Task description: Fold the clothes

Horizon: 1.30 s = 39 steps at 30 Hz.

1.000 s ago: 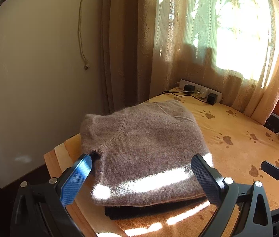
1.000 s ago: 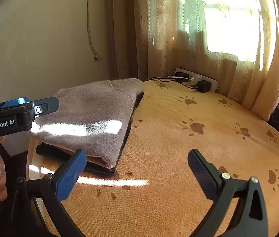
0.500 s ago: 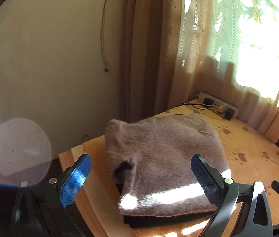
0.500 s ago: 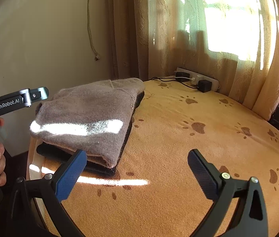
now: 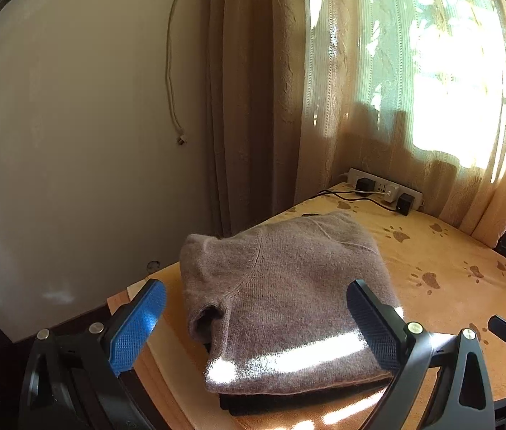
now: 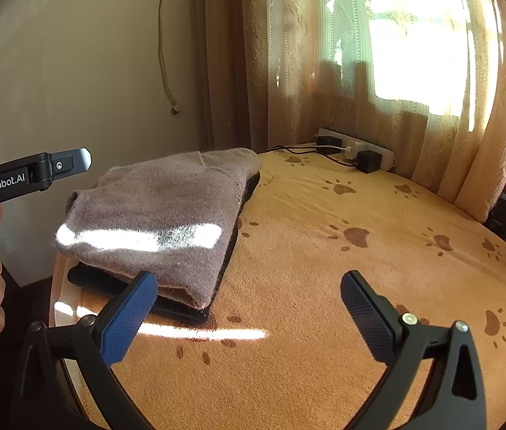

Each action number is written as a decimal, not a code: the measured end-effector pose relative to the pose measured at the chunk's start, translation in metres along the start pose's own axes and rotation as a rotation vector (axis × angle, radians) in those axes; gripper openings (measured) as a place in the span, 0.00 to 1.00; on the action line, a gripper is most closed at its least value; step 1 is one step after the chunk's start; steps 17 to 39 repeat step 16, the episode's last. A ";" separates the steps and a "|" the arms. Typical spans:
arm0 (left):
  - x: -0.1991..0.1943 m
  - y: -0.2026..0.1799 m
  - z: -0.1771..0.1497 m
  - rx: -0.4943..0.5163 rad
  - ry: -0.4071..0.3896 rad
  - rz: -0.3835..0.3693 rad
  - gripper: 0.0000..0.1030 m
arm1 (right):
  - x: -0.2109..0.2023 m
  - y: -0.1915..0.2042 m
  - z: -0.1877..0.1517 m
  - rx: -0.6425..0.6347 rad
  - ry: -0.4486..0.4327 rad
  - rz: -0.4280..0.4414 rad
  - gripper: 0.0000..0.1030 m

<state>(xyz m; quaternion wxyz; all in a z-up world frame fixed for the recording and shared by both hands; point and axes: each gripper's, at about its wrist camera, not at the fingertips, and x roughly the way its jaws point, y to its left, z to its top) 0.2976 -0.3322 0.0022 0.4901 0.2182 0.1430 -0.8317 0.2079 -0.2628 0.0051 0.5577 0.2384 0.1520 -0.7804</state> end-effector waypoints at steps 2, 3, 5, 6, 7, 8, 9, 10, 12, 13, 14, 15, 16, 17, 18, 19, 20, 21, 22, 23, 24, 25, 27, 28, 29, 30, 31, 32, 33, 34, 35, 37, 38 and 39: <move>0.000 0.001 0.000 -0.009 0.009 -0.012 0.99 | -0.002 0.000 0.001 0.001 -0.006 -0.001 1.00; -0.001 0.001 -0.001 -0.010 0.010 -0.010 0.99 | -0.003 0.000 0.001 0.002 -0.009 -0.001 1.00; -0.002 0.001 -0.002 -0.011 0.012 -0.006 0.99 | -0.003 -0.001 0.001 0.004 -0.010 -0.001 1.00; -0.002 0.001 -0.002 -0.012 0.013 -0.004 0.99 | -0.004 -0.001 0.001 0.005 -0.010 0.000 1.00; -0.002 0.001 -0.002 -0.011 0.013 -0.004 0.99 | -0.004 0.000 0.001 0.005 -0.010 0.000 1.00; -0.003 0.001 -0.002 -0.011 0.012 -0.004 0.99 | -0.004 0.000 0.001 0.003 -0.010 0.001 1.00; -0.004 0.001 -0.002 -0.012 0.010 -0.005 0.99 | -0.004 0.000 0.001 0.002 -0.011 0.001 1.00; -0.004 0.001 -0.002 -0.014 0.008 -0.010 0.99 | -0.004 0.001 0.001 -0.001 -0.011 0.001 1.00; -0.004 0.003 -0.003 -0.027 0.009 -0.032 0.99 | -0.005 0.002 0.001 -0.006 -0.013 -0.001 1.00; -0.004 0.003 -0.003 -0.031 0.011 -0.044 0.99 | -0.005 0.002 0.001 -0.008 -0.014 -0.003 1.00; -0.003 0.003 -0.004 -0.029 0.011 -0.043 0.99 | -0.005 0.003 0.001 -0.010 -0.015 -0.004 1.00; -0.003 0.002 -0.005 -0.026 0.009 -0.041 0.99 | -0.005 0.003 0.001 -0.012 -0.015 -0.006 1.00; -0.003 0.000 -0.006 -0.011 0.003 -0.027 0.99 | -0.005 0.003 0.001 -0.013 -0.015 -0.006 1.00; -0.003 0.000 -0.006 -0.011 0.003 -0.027 0.99 | -0.005 0.003 0.001 -0.013 -0.015 -0.006 1.00; -0.003 0.000 -0.006 -0.011 0.003 -0.027 0.99 | -0.005 0.003 0.001 -0.013 -0.015 -0.006 1.00; -0.003 0.000 -0.006 -0.011 0.003 -0.027 0.99 | -0.005 0.003 0.001 -0.013 -0.015 -0.006 1.00; -0.003 0.000 -0.006 -0.011 0.003 -0.027 0.99 | -0.005 0.003 0.001 -0.013 -0.015 -0.006 1.00; -0.003 0.000 -0.006 -0.011 0.003 -0.027 0.99 | -0.005 0.003 0.001 -0.013 -0.015 -0.006 1.00; -0.003 0.000 -0.006 -0.011 0.003 -0.027 0.99 | -0.005 0.003 0.001 -0.013 -0.015 -0.006 1.00; -0.003 0.000 -0.006 -0.011 0.003 -0.027 0.99 | -0.005 0.003 0.001 -0.013 -0.015 -0.006 1.00; -0.003 0.000 -0.006 -0.011 0.003 -0.027 0.99 | -0.005 0.003 0.001 -0.013 -0.015 -0.006 1.00; -0.003 0.000 -0.006 -0.011 0.003 -0.027 0.99 | -0.005 0.003 0.001 -0.013 -0.015 -0.006 1.00; -0.003 0.000 -0.006 -0.011 0.003 -0.027 0.99 | -0.005 0.003 0.001 -0.013 -0.015 -0.006 1.00; -0.003 0.000 -0.006 -0.011 0.003 -0.027 0.99 | -0.005 0.003 0.001 -0.013 -0.015 -0.006 1.00; -0.003 0.000 -0.006 -0.011 0.003 -0.027 0.99 | -0.005 0.003 0.001 -0.013 -0.015 -0.006 1.00; -0.003 0.000 -0.006 -0.011 0.003 -0.027 0.99 | -0.005 0.003 0.001 -0.013 -0.015 -0.006 1.00; -0.003 0.000 -0.006 -0.011 0.003 -0.027 0.99 | -0.005 0.003 0.001 -0.013 -0.015 -0.006 1.00; -0.003 0.000 -0.006 -0.011 0.003 -0.027 0.99 | -0.005 0.003 0.001 -0.013 -0.015 -0.006 1.00; -0.003 0.000 -0.006 -0.011 0.003 -0.027 0.99 | -0.005 0.003 0.001 -0.013 -0.015 -0.006 1.00; -0.003 0.000 -0.006 -0.011 0.003 -0.027 0.99 | -0.005 0.003 0.001 -0.013 -0.015 -0.006 1.00; -0.003 0.000 -0.006 -0.011 0.003 -0.027 0.99 | -0.005 0.003 0.001 -0.013 -0.015 -0.006 1.00; -0.003 0.000 -0.006 -0.011 0.003 -0.027 0.99 | -0.005 0.003 0.001 -0.013 -0.015 -0.006 1.00; -0.003 0.000 -0.006 -0.011 0.003 -0.027 0.99 | -0.005 0.003 0.001 -0.013 -0.015 -0.006 1.00; -0.003 0.000 -0.006 -0.011 0.003 -0.027 0.99 | -0.005 0.003 0.001 -0.013 -0.015 -0.006 1.00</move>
